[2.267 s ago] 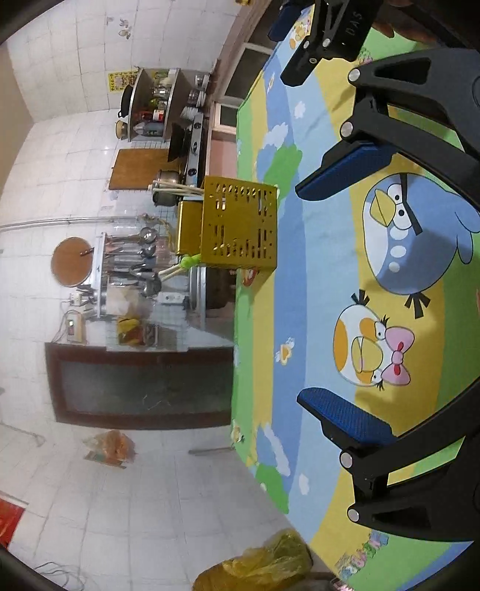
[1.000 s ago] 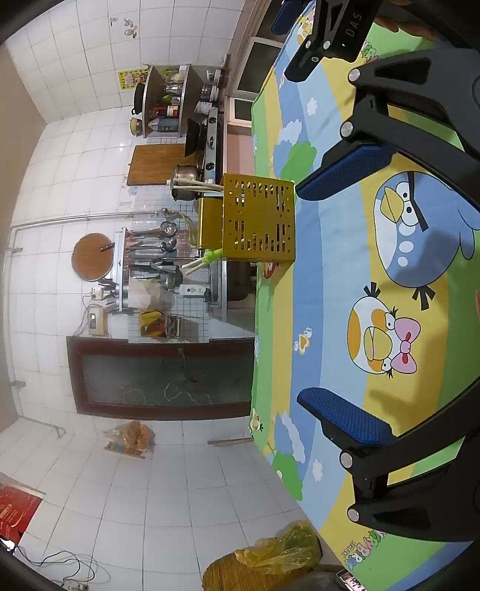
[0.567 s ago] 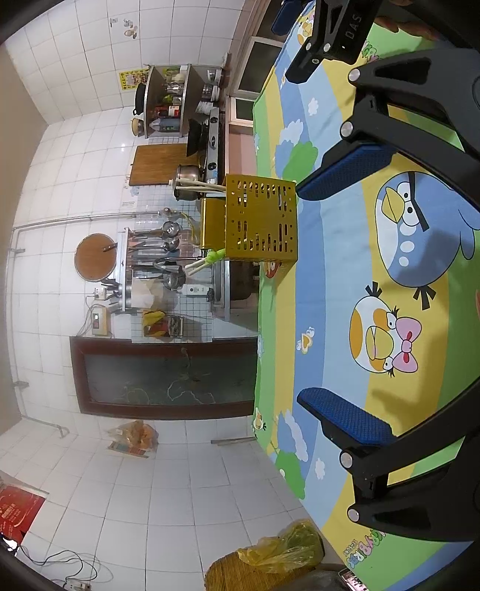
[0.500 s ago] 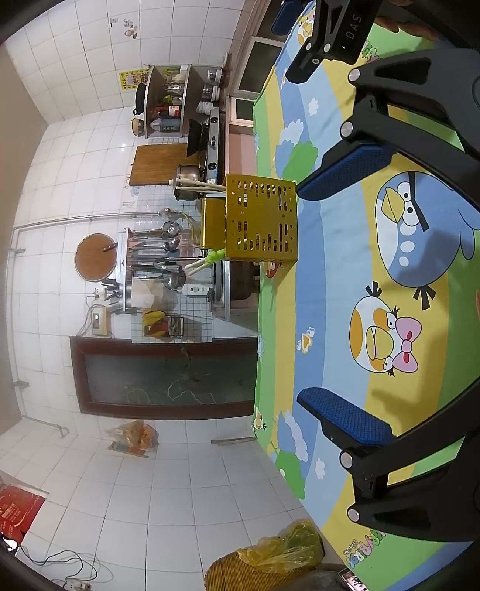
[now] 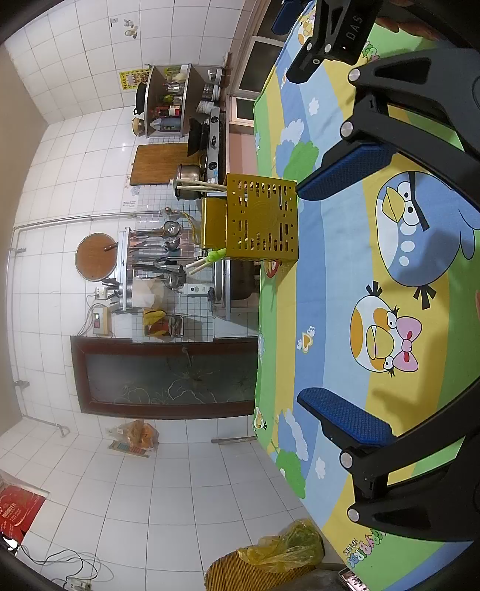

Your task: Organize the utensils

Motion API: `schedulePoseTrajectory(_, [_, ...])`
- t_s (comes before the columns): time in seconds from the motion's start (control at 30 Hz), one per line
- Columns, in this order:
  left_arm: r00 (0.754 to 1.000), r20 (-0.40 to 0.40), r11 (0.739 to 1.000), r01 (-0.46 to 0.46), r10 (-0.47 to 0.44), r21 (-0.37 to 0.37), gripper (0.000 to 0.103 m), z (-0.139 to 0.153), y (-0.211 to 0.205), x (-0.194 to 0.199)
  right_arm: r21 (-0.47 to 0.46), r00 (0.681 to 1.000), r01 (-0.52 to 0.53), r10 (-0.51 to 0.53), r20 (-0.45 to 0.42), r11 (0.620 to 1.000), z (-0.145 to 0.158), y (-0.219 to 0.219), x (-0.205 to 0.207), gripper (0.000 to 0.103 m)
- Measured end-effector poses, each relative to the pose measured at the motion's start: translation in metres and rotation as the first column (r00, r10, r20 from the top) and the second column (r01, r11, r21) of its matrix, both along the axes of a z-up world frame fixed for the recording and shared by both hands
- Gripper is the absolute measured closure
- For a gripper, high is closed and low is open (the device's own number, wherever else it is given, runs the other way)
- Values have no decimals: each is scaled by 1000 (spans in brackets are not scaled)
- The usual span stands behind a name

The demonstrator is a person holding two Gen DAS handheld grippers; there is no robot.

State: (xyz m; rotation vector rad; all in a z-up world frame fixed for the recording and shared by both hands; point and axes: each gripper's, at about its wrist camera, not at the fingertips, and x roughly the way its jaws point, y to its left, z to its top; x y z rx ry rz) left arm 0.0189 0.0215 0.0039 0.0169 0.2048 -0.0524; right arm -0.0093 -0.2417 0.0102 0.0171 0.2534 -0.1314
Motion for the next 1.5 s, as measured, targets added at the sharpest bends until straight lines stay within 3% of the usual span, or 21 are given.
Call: schedulePoseTrajectory(1.5, [1000, 3, 1000, -2, 2, 2, 5, 0, 2, -1, -13, 1000, 2, -2, -2, 1000, -1, 1, -1, 4])
